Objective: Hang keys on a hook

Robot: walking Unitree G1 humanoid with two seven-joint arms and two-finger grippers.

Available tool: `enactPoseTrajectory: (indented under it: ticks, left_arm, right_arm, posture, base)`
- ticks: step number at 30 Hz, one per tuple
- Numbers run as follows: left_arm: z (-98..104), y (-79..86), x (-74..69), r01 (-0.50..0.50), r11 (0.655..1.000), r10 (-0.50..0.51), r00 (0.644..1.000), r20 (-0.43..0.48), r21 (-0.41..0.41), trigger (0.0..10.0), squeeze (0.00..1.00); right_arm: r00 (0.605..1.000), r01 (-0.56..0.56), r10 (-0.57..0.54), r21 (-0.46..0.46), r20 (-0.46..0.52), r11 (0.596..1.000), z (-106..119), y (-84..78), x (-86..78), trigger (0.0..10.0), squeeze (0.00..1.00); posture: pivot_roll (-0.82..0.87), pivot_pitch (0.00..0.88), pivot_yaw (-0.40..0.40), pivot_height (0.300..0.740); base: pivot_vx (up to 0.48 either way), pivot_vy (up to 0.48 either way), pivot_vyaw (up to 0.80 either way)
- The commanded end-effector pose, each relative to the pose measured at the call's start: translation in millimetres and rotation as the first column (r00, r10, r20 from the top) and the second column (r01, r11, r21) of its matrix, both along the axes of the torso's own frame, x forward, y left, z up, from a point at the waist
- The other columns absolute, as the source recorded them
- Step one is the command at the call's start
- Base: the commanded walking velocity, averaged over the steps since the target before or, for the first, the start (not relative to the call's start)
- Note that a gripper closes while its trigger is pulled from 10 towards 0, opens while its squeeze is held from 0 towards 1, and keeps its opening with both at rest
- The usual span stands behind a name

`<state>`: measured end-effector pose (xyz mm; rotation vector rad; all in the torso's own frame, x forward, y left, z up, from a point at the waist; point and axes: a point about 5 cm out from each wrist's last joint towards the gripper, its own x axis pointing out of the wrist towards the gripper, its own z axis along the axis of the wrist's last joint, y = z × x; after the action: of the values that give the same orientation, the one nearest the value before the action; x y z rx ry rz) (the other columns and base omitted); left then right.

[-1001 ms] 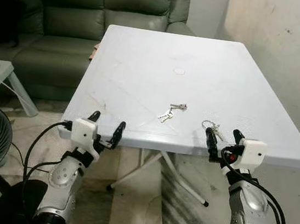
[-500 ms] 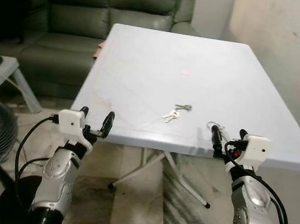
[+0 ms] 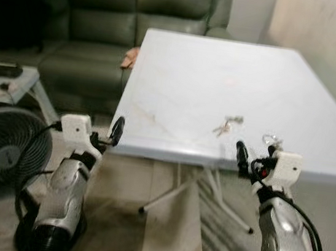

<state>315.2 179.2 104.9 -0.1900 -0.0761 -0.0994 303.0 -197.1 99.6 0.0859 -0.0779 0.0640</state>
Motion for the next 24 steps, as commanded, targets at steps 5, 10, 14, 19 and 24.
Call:
enactPoseTrajectory:
  ticks: [5, 10, 14, 19, 24]
  left_arm:
    - [-6.6, -4.4, -1.9, 0.024, 0.996, -0.020, 0.999, -0.047, 0.090, 10.0, 0.00]
    - [-7.4, -9.3, -5.2, 0.063, 0.995, -0.059, 0.997, -0.049, 0.075, 10.0, 0.00]
    - [-6.2, -10.1, -5.7, 0.072, 0.994, -0.069, 0.997, -0.044, 0.078, 10.0, 0.00]
    - [-4.8, -10.5, -5.9, 0.073, 0.995, -0.071, 0.997, -0.037, 0.068, 10.0, 0.00]
    - [-3.5, -10.6, -5.9, 0.077, 0.995, -0.075, 0.997, -0.034, 0.058, 10.0, 0.00]
  right_arm:
    - [1.000, -0.006, 0.006, 0.002, 0.016, 1.000, 6.6, 3.1, 1.3, 10.0, 0.00]
    - [1.000, -0.007, 0.007, -0.002, 0.013, 1.000, 7.2, 2.6, 0.6, 10.0, 0.00]
    - [1.000, -0.007, 0.007, -0.006, 0.011, 1.000, 7.5, 2.2, 0.2, 10.0, 0.00]
    - [1.000, -0.009, 0.009, -0.006, 0.009, 1.000, 7.5, 2.5, -0.5, 10.0, 0.00]
    - [1.000, -0.014, 0.014, -0.005, 0.008, 1.000, 7.3, 3.9, -1.0, 10.0, 0.00]
  posture:
    - [0.00, 0.000, -0.005, 0.740]
    - [0.00, 0.000, -0.005, 0.740]
    - [0.00, 0.000, -0.004, 0.740]
    - [0.00, 0.000, -0.004, 0.740]
    - [0.00, 0.000, -0.004, 0.740]
  base:
    - [0.000, 0.000, 0.00]
    - [0.000, 0.000, 0.00]
    - [0.000, 0.000, 0.00]
    - [0.288, 0.000, 0.00]
    - [0.332, 0.000, 0.00]
